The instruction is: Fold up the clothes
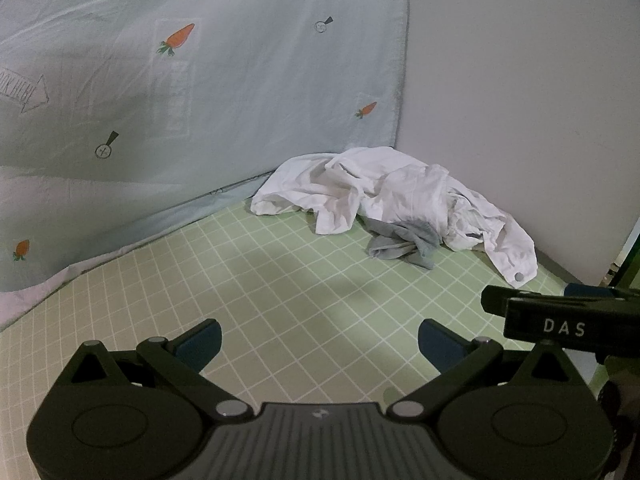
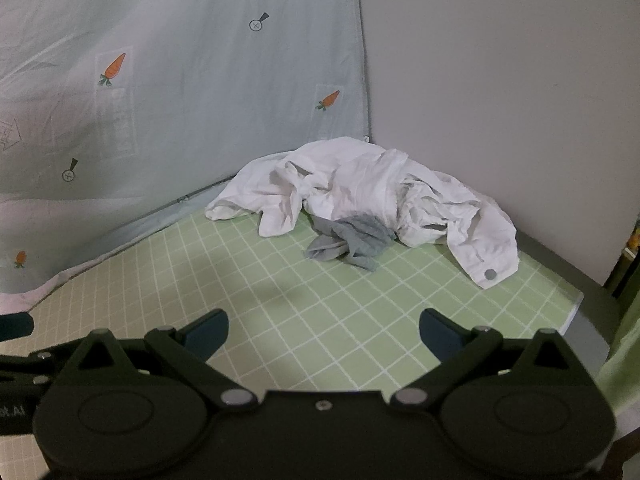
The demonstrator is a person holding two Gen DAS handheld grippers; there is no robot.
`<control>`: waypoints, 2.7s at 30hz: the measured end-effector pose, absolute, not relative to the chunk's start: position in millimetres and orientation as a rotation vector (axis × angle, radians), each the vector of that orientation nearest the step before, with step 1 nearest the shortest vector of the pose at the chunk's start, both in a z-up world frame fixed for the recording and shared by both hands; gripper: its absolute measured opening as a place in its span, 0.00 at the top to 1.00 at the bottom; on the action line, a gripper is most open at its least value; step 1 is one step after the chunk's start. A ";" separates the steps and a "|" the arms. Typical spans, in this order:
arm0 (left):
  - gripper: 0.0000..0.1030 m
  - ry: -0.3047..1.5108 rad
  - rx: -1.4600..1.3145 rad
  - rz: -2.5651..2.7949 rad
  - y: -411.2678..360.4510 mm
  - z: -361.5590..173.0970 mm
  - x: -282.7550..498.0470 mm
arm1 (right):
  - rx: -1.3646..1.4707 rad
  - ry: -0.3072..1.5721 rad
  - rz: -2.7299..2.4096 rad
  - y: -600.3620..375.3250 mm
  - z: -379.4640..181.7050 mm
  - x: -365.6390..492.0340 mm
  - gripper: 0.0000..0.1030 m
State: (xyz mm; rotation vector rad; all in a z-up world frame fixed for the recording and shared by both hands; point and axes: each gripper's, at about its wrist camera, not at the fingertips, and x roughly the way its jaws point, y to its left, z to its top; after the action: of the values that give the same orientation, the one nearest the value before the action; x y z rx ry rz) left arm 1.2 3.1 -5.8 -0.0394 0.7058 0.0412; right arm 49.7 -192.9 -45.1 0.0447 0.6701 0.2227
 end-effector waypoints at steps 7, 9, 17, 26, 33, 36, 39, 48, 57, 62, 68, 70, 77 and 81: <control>0.00 0.711 -0.046 0.047 5.5 -7.0 1.8 | 0.041 0.677 0.221 -191.9 -45.8 50.9 0.00; 0.00 0.713 -0.047 0.048 6.6 -6.7 2.1 | 0.040 0.676 0.221 -191.7 -45.7 50.0 0.00; 0.00 0.713 -0.050 0.045 9.6 -5.8 1.7 | 0.040 0.678 0.215 -191.9 -42.9 50.6 0.00; 0.00 0.716 -0.050 0.047 8.7 -3.9 0.8 | 0.040 0.682 0.219 -193.0 -40.3 53.3 0.00; 0.00 0.720 -0.053 0.050 6.2 -3.7 3.1 | 0.040 0.684 0.221 -193.8 -40.2 54.3 0.00; 0.00 0.723 -0.054 0.049 6.2 -4.2 3.6 | 0.040 0.686 0.220 -192.3 -40.4 54.2 0.00; 0.00 0.727 -0.059 0.051 9.0 -4.8 4.3 | 0.042 0.686 0.221 -192.2 -40.5 54.6 0.00; 0.00 0.757 -0.063 0.060 10.0 -12.4 16.3 | 0.050 0.687 0.220 -190.7 -44.5 62.5 0.00; 0.00 0.811 -0.094 0.105 11.2 -21.3 60.2 | 0.122 0.648 0.221 -205.3 -47.8 117.2 0.00; 0.00 0.824 -0.121 0.145 17.5 -25.3 109.8 | 0.148 0.668 0.171 -228.5 -59.5 182.6 0.00; 0.01 0.832 -0.126 0.129 22.8 -31.8 202.8 | 0.182 0.663 0.076 -252.0 -75.4 286.9 0.00; 0.05 0.835 -0.106 0.104 22.8 -37.7 240.3 | 0.200 0.657 0.038 -256.9 -80.9 319.8 0.00; 0.11 0.855 -0.106 0.025 27.3 -72.6 361.8 | 0.292 0.684 -0.074 -265.9 -118.4 412.2 0.00; 0.10 0.862 -0.115 -0.002 30.9 -99.2 417.1 | 0.327 0.705 -0.231 -279.6 -141.9 435.2 0.00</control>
State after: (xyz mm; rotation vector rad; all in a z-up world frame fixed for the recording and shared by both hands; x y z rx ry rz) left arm 417.1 30.9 -99.2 -0.1154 0.8621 -0.0019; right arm 435.2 -279.6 -141.9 0.3274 0.7045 -0.2308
